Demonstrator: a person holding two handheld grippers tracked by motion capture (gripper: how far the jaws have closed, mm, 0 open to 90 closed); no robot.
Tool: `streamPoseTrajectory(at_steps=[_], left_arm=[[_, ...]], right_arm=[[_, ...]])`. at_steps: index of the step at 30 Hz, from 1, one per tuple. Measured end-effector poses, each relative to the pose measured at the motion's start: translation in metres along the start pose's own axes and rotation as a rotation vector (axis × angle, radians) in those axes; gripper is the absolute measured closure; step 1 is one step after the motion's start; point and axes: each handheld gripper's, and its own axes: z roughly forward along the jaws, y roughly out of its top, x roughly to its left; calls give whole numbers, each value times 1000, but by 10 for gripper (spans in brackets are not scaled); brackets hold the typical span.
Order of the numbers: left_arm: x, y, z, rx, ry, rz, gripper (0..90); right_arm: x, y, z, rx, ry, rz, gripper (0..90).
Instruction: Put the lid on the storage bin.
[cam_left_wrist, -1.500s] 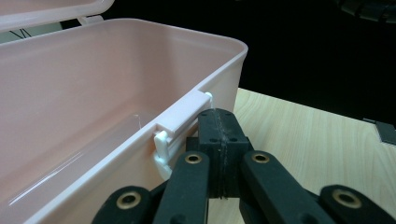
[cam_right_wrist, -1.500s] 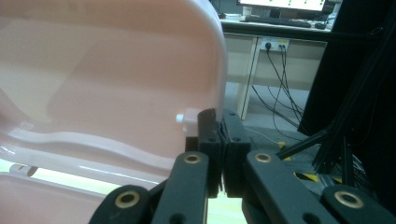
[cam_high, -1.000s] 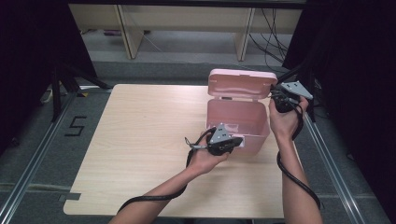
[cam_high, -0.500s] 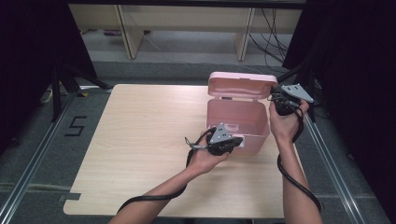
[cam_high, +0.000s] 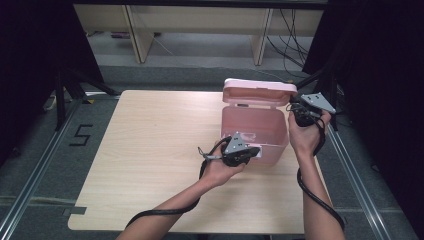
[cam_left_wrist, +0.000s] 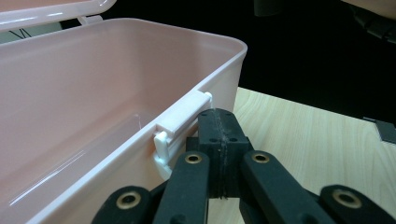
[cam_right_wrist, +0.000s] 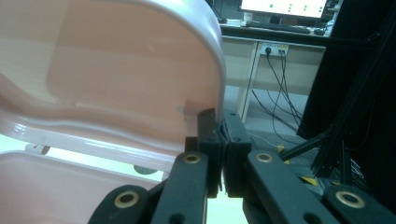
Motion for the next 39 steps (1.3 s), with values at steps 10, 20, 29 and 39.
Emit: streamPoseTrajectory(at_steps=[10, 20, 29, 39], left_arm=[[0, 0, 0, -1, 1, 1, 897], [0, 0, 0, -1, 3, 0, 897], [-1, 0, 0, 0, 6, -2, 896], [-1, 0, 0, -5, 5, 0, 895]], right_arm=[[1, -4, -6, 12, -2, 1, 891], [3, -8, -9, 2, -7, -3, 890], [3, -12, -11, -5, -8, -10, 890], [5, -14, -13, -3, -10, -9, 890]])
